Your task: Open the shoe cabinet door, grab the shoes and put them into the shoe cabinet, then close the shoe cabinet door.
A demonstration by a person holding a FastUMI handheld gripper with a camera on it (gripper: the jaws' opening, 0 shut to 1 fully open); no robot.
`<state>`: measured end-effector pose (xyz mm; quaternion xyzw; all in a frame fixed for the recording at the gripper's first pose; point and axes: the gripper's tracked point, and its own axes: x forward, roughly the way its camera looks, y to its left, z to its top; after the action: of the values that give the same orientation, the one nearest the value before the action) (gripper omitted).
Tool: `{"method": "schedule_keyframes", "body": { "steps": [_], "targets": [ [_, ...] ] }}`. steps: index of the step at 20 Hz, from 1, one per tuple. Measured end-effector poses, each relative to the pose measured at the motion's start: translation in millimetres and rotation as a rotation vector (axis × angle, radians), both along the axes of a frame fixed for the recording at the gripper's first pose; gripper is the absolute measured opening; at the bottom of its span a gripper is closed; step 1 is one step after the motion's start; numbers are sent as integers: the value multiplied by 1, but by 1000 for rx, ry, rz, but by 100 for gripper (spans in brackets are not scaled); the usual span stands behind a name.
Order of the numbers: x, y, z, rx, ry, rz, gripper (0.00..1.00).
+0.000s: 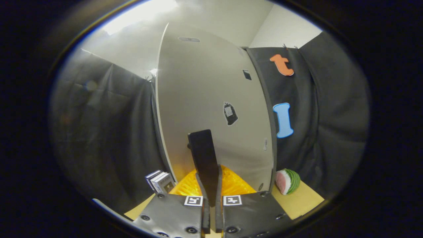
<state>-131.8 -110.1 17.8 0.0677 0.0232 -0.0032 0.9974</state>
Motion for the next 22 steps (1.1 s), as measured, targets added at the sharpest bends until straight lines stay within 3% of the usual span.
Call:
{"method": "schedule_keyframes", "body": {
  "steps": [9,19,22],
  "targets": [
    [-25,-39,2,-17,11,-65,7],
    [-61,-154,-10,-93,63,-284,4],
    [-64,-171,-10,-73,64,-251,2]
  ]
}}
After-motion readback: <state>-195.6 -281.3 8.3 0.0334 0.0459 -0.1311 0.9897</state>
